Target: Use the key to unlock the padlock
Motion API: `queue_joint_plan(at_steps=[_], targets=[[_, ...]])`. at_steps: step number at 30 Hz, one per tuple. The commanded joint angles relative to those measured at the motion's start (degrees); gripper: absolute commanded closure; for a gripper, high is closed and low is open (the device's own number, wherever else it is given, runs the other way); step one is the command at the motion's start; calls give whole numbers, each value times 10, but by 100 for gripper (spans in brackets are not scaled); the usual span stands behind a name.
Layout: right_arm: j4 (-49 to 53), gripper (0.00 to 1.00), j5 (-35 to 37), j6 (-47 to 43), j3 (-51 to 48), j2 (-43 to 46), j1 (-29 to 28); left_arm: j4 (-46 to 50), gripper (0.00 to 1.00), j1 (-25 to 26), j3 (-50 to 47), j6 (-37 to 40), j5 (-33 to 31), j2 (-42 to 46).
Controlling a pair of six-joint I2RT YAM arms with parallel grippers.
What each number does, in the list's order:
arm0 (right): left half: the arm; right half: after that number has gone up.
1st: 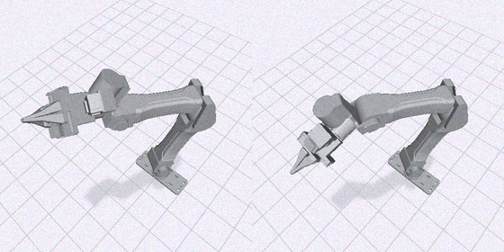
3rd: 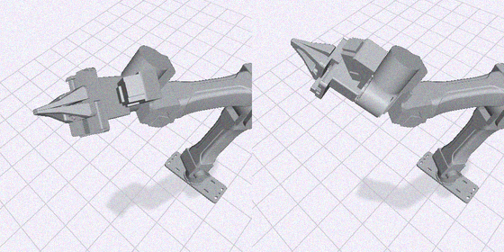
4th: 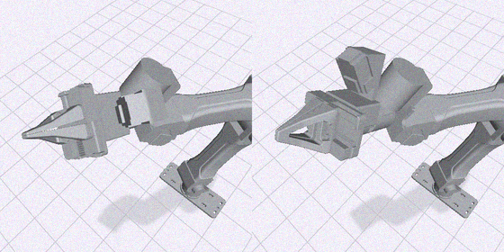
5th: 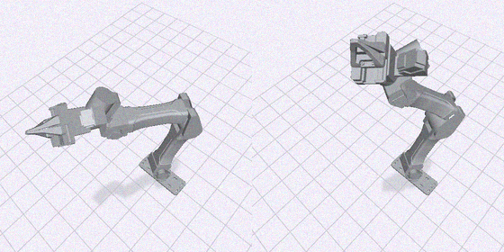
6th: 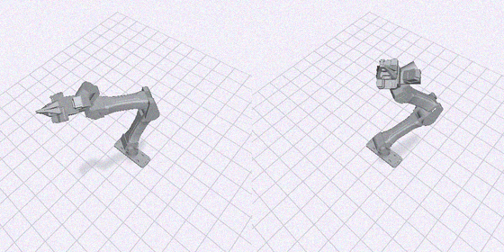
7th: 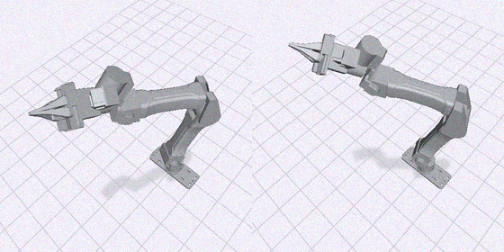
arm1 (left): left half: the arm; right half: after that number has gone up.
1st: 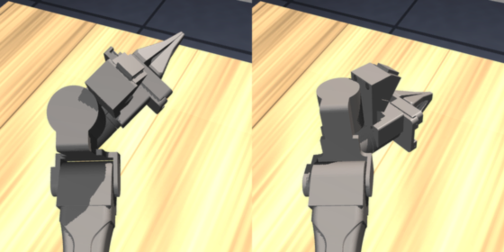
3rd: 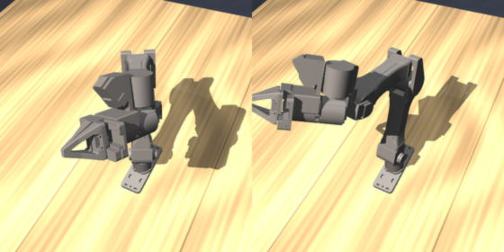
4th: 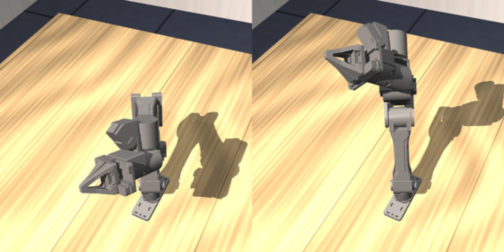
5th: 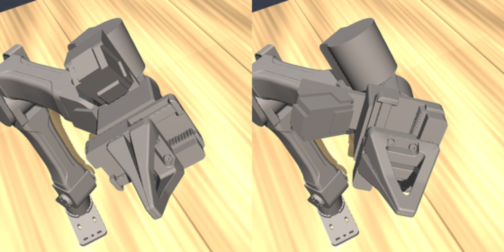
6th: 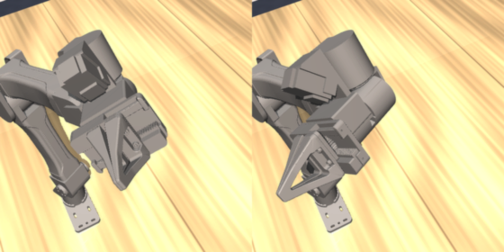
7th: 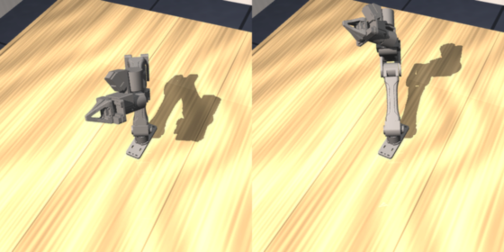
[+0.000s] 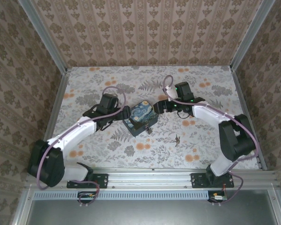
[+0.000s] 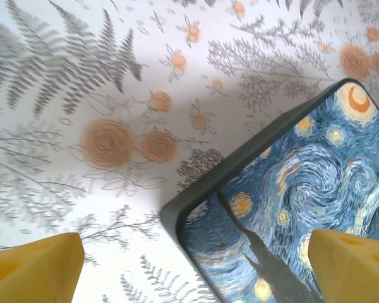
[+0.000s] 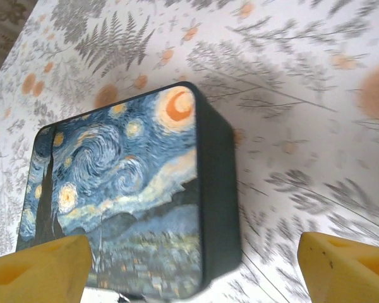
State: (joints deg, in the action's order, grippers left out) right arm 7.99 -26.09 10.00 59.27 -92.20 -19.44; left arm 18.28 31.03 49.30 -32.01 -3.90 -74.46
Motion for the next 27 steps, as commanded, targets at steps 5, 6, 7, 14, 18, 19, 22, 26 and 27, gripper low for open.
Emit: queue_joint_plan(at_steps=[5, 6, 7, 14, 18, 19, 22, 26, 27], targets=[[162, 29, 167, 117, -68, 144, 9, 39, 0, -32, 18, 69, -153, 43], [179, 36, 182, 138, -86, 162, 10, 52, 0, -46, 19, 29, -164, 45], [192, 44, 187, 157, -105, 177, 9, 58, 3, -86, 20, 9, -138, 46], [206, 56, 207, 246, -223, 233, -11, 54, 7, -149, 8, 11, 44, 67], [181, 59, 209, 272, -271, 265, -16, 121, 5, -29, 31, 9, -32, 69], [167, 60, 204, 276, -283, 272, -16, 125, 5, -12, 31, 4, -32, 68], [130, 64, 184, 293, -308, 277, -17, 121, 6, 29, 18, -19, -32, 73], [81, 69, 160, 309, -326, 250, -19, 97, 6, 54, 11, -33, -29, 73], [71, 70, 161, 311, -330, 239, -20, 91, 6, 57, 12, -34, -28, 70]])
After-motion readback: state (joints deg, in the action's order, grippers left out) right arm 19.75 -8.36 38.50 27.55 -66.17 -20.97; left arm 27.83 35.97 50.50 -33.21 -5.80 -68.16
